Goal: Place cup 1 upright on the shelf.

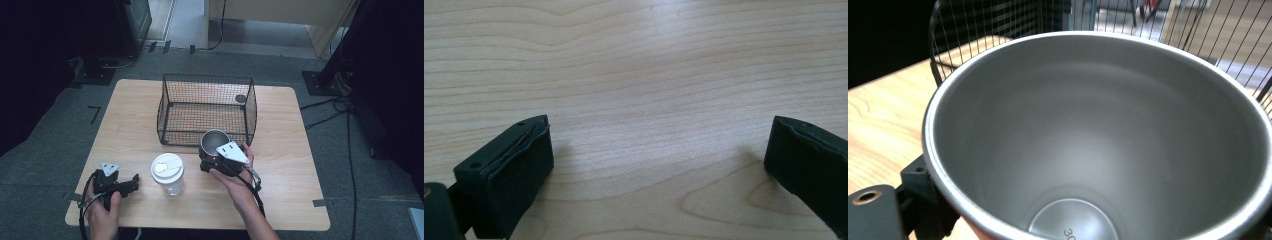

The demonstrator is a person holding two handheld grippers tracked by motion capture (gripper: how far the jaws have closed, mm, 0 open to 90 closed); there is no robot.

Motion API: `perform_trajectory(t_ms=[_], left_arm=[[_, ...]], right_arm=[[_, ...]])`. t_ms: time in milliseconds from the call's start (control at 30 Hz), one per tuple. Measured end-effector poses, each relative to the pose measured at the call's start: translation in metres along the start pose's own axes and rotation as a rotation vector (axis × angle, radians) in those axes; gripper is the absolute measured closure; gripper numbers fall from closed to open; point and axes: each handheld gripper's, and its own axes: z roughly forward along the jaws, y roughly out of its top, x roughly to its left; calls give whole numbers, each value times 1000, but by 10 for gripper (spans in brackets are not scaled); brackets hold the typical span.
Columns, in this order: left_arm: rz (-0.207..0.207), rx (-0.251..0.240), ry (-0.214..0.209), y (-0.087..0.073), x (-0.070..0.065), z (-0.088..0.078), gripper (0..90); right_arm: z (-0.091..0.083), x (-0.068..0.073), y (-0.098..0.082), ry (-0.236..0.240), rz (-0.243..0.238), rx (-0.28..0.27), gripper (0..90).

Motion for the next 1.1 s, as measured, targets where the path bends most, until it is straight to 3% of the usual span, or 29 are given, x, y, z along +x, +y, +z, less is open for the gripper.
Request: perform_trajectory(t_ms=[500,700,1100], left_arm=[[-2,-1,0,0,0,0,0],[-2,-2,0,0,0,0,0],[-1,-1,0,0,0,0,0]], right_arm=[[-10,4,17,3,-34,-219,74],[-10,1,23,-20,-23,-268,74],[-11,-7,44,-7,-30,-322,74]])
